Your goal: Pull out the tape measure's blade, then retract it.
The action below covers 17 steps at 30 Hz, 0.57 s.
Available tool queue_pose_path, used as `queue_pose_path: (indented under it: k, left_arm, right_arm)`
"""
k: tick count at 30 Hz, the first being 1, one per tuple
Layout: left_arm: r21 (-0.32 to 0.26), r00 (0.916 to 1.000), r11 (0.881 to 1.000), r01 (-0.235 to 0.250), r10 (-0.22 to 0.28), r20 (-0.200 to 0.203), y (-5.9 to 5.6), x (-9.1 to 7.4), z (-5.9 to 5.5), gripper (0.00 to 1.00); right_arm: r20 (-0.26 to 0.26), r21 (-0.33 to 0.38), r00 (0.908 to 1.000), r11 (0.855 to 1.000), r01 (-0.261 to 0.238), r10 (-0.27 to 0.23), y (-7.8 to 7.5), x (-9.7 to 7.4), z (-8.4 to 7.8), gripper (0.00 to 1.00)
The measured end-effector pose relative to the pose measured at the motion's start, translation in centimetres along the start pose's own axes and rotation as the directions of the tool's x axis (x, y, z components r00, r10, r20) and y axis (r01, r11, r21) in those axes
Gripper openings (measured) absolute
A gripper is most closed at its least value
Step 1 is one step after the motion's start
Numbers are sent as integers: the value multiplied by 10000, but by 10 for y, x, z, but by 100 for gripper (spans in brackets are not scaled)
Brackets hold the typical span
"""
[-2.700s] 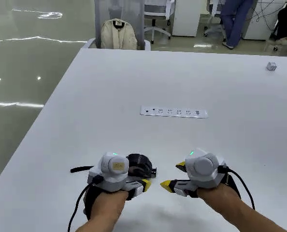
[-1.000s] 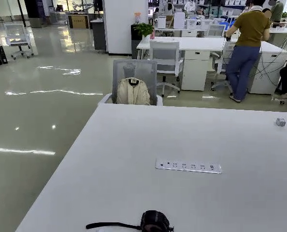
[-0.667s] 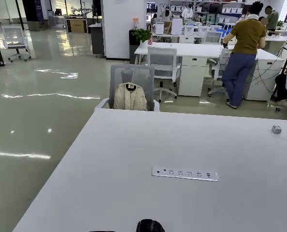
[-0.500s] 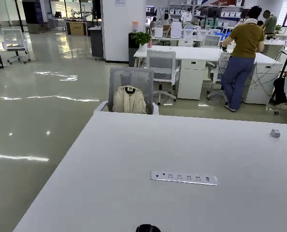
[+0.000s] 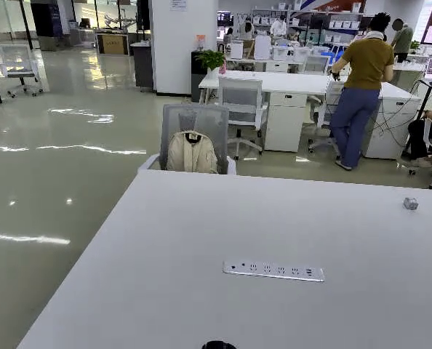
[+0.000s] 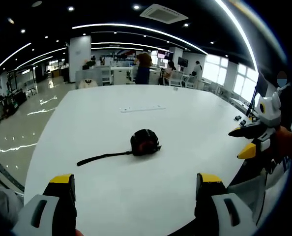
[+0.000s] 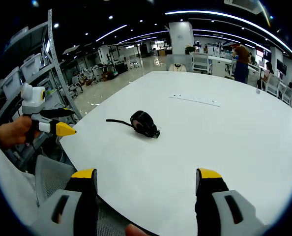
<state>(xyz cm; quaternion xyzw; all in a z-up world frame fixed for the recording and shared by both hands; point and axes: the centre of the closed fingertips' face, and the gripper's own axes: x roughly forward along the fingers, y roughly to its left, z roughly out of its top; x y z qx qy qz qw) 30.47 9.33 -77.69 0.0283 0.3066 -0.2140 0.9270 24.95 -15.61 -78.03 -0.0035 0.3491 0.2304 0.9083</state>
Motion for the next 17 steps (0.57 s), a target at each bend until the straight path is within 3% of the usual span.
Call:
queue_pose_path:
  k: [6, 17]
  left_arm:
    - [-99, 10000, 9999, -26, 26, 59, 1, 0, 2, 100]
    - [-292, 10000, 9996, -26, 24, -84, 2, -1, -8, 100]
  right_arm:
    - [-3, 61, 10000, 10000, 14, -14, 3, -1, -3, 84]
    - [10, 141, 10000, 9999, 61, -61, 3, -1, -6, 84]
